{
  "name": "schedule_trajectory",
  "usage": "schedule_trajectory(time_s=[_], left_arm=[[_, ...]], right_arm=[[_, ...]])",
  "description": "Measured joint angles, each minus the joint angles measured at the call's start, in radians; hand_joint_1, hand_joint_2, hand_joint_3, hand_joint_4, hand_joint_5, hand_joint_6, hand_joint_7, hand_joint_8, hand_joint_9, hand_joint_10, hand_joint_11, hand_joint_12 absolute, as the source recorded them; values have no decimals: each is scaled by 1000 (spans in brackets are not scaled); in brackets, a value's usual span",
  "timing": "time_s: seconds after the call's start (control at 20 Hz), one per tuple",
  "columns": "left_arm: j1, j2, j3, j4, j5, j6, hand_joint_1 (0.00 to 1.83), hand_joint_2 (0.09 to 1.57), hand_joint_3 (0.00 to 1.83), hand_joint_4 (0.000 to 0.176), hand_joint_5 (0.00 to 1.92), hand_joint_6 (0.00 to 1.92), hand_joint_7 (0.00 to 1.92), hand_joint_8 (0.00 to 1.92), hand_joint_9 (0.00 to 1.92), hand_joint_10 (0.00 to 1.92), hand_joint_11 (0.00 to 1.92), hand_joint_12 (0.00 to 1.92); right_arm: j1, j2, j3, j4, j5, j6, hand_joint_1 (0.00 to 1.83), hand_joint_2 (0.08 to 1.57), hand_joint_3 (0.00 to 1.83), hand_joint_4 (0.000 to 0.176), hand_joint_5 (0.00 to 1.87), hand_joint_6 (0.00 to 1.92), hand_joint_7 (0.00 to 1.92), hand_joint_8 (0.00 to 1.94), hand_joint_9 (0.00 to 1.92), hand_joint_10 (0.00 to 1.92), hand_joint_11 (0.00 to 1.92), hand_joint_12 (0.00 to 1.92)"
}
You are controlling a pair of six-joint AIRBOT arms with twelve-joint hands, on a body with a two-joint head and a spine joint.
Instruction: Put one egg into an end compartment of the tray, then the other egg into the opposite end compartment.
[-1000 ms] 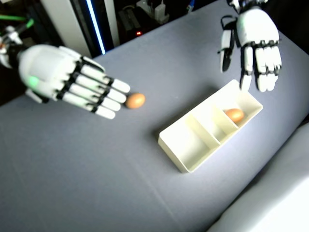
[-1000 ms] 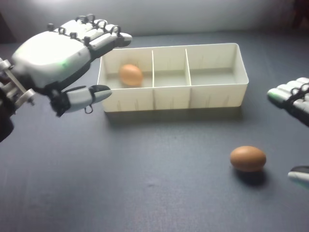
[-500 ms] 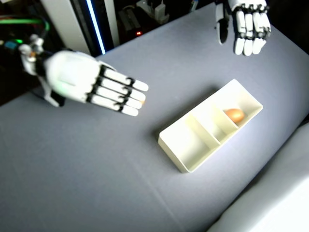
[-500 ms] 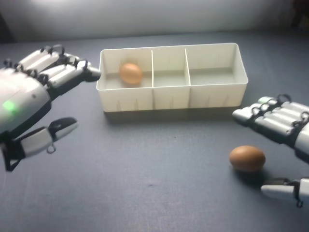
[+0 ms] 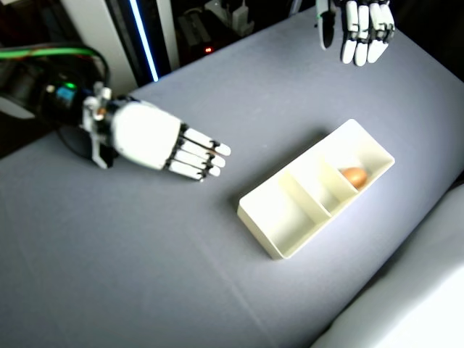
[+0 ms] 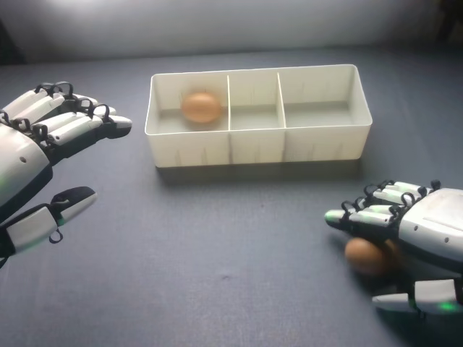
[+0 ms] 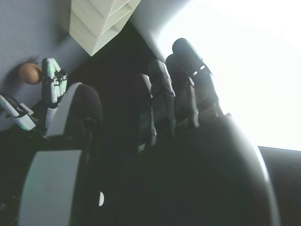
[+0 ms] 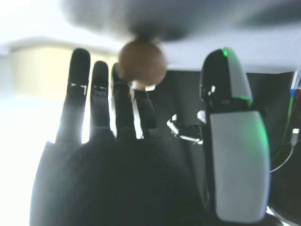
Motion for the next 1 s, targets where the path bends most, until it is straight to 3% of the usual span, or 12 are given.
schedule_trajectory(time_s=[0.05, 0.1, 0.2, 0.25, 0.5, 0.65, 0.75, 0.8, 0.85, 0.9, 0.95, 1.0], left_arm=[[0, 0, 0, -7, -2, 0, 858, 1396, 0, 0, 231, 402, 377, 9, 13, 710, 0, 1344], [0, 0, 0, -7, -5, 0, 841, 1398, 0, 0, 220, 429, 381, 8, 2, 752, 0, 1365], [8, 0, 0, -3, -12, -2, 825, 1402, 0, 0, 195, 479, 377, 5, 0, 755, 0, 1380], [15, 0, 0, -9, -11, -5, 806, 1408, 2, 0, 179, 502, 364, 0, 0, 723, 0, 1378], [44, 0, -4, -33, -38, -9, 787, 1409, 1, 0, 149, 573, 367, 1, 0, 737, 0, 1373], [68, 0, -5, -61, -66, -9, 832, 1397, 0, 0, 146, 586, 352, 10, 0, 725, 0, 1365], [71, 0, -5, -63, -74, -11, 828, 1398, 0, 0, 154, 572, 341, 4, 0, 673, 0, 1297], [71, 0, -5, -62, -75, -11, 837, 1400, 0, 0, 170, 523, 334, 1, 0, 659, 0, 1272], [71, 0, -5, -62, -74, -11, 837, 1400, 0, 0, 170, 523, 334, 1, 0, 659, 0, 1272], [71, 0, -5, -61, -75, -11, 831, 1406, 0, 0, 216, 404, 325, 0, 3, 629, 0, 1255], [71, 0, -5, -60, -76, -12, 817, 1406, 0, 0, 224, 386, 331, 3, 10, 637, 0, 1267], [71, 0, -5, -60, -74, -12, 817, 1406, 0, 0, 230, 370, 332, 2, 11, 647, 0, 1285]], right_arm=[[10, -7, 13, 0, 3, 0, 1193, 1250, 3, 0, 647, 1203, 817, 1463, 723, 1657, 585, 1912], [17, -16, 21, 1, 6, -1, 1199, 1263, 4, 0, 661, 1217, 793, 1586, 876, 1727, 815, 1919], [34, -31, 35, 6, 8, -2, 1193, 1277, 4, 0, 640, 1246, 771, 1644, 941, 1816, 991, 1921], [39, -34, 40, 6, 6, -1, 1209, 1250, 0, 0, 665, 1274, 836, 1499, 765, 1715, 741, 1921], [89, -21, 23, -45, -24, -5, 1178, 1302, 7, 0, 615, 1287, 716, 1744, 847, 1917, 911, 1921], [140, 18, -9, -117, -16, -4, 1188, 1282, 0, 0, 617, 1366, 783, 1593, 836, 1756, 822, 1921], [193, 45, -11, -143, 2, -5, 1173, 1313, 6, 0, 575, 1357, 721, 1733, 949, 1882, 986, 1921], [220, 51, -10, -147, 11, -5, 1292, 1293, 2, 0, 581, 1407, 672, 1562, 717, 1745, 639, 1921], [244, 53, -5, -155, 19, -4, 1292, 1293, 2, 0, 581, 1407, 672, 1562, 717, 1745, 639, 1921], [270, 52, 7, -161, 22, -4, 1327, 1269, 0, 0, 567, 1478, 709, 1380, 719, 1619, 559, 1831], [290, 51, 20, -164, 19, -4, 1230, 1265, 0, 0, 621, 1344, 794, 1495, 827, 1637, 782, 1901], [312, 50, 32, -165, 11, -4, 1318, 1261, 0, 0, 619, 1254, 729, 1485, 777, 1692, 773, 1917]])
